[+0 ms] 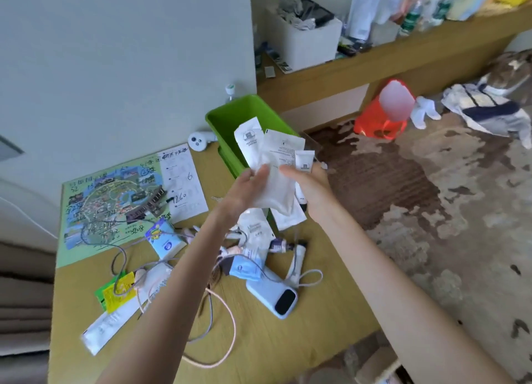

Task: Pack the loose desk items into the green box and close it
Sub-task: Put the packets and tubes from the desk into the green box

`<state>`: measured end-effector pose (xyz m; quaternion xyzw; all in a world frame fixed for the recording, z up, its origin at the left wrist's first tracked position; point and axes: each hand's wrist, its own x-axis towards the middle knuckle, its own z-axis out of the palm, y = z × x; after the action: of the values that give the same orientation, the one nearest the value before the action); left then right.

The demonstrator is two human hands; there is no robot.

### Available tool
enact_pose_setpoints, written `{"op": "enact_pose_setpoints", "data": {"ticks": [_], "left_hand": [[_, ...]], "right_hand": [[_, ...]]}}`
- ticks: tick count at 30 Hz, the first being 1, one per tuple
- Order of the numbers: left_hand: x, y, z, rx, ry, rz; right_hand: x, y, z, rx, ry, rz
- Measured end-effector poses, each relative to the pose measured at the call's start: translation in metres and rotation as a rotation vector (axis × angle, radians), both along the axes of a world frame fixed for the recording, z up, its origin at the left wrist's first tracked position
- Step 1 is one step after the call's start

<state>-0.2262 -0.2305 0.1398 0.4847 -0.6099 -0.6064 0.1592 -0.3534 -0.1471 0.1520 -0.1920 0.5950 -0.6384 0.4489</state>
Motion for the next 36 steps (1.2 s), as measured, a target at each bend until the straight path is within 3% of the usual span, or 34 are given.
{"op": "enact_pose_setpoints", "data": {"ticks": [5,10,15,17,20,23,26,32,36], "left_hand": [[-0.017,-0.065,0.013,-0.178,-0.032,0.100],[-0.029,-0.123,0.024,-0.079,-0.021,0.120],[-0.036,-0.172,0.007,-0.050,0.031,0.221],[-0.037,-0.184,-0.010,-0.140,-0.081,0.284],[-0.033,-0.188,-0.038,-0.410,-0.399,0.363],[-0.030,-0.183,-0.062,-0.547,-0.514,0.393],[-0.030,-0.180,-0.077,-0.531,-0.459,0.362],[-0.024,-0.194,-0.078,-0.557,-0.410,0.337],[-0.020,-0.197,-0.082,-0.545,-0.369,0.340]], "right_hand": [[-0.028,-0.086,0.017,0.044,0.227,0.212],[-0.056,-0.160,0.026,0.037,0.308,0.410],[-0.078,-0.226,0.008,0.115,0.322,0.450],[-0.083,-0.240,-0.010,0.160,0.342,0.409],[-0.086,-0.244,-0.046,0.280,0.397,0.315],[-0.080,-0.241,-0.079,0.425,0.642,0.371],[-0.068,-0.243,-0.102,0.513,0.714,0.476],[-0.051,-0.259,-0.124,0.622,0.598,0.603],[-0.049,-0.261,-0.125,0.762,0.759,0.788]]}}
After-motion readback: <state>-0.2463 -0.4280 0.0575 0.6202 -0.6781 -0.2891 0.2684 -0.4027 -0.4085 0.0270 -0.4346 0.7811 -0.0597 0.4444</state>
